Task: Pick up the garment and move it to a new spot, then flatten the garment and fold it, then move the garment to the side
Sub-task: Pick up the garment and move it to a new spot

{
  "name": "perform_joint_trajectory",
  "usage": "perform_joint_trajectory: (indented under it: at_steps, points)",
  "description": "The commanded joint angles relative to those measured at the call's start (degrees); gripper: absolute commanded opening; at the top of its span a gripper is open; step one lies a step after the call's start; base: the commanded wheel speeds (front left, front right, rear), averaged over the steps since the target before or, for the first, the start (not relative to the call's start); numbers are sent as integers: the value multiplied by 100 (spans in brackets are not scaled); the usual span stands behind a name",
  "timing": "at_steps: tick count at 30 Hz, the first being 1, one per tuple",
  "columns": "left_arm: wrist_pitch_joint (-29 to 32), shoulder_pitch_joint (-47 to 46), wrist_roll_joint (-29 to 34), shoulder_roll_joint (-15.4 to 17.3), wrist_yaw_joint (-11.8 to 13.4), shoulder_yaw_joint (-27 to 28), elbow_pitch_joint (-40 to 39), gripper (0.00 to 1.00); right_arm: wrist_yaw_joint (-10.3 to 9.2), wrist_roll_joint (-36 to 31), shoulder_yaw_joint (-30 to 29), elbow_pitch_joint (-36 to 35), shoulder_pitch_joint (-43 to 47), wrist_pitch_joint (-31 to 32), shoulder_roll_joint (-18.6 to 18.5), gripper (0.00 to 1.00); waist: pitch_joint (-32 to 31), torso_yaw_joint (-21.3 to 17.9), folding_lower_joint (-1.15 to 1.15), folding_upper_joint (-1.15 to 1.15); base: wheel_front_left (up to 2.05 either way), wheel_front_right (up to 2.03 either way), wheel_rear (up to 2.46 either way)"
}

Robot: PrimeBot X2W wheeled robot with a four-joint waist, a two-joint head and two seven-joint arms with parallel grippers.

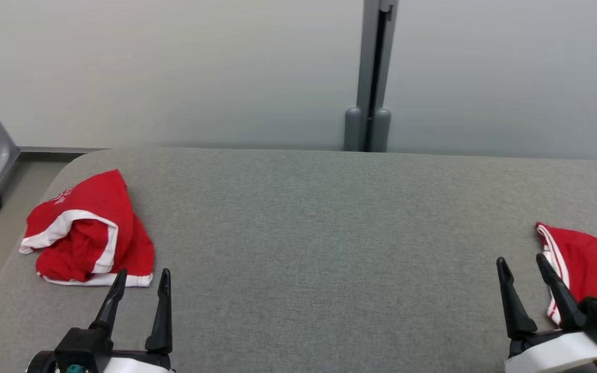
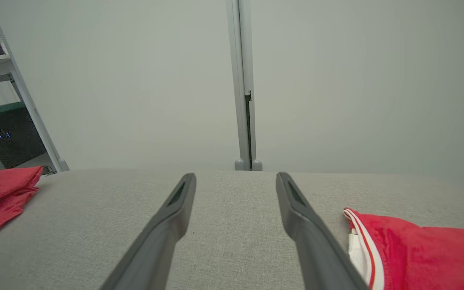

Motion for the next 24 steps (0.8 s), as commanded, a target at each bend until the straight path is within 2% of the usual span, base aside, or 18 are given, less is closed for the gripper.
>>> perform_joint_trajectory:
  at_steps: [1,15,24]
  points:
    - [41,-50,44,77,38,47,14,100,3,34,41,4,-22,-36,19,100,7,335,0,0,0,0,0]
    - [304,26,-83,300,163,213,-75,100,3,89,352,15,-63,-33,155,100,6,1582,0,0,0,0,0]
    - [458,-84,-123,405,183,244,-183,100,3,106,438,-41,-69,-33,160,100,42,1749,0,0,0,0,0]
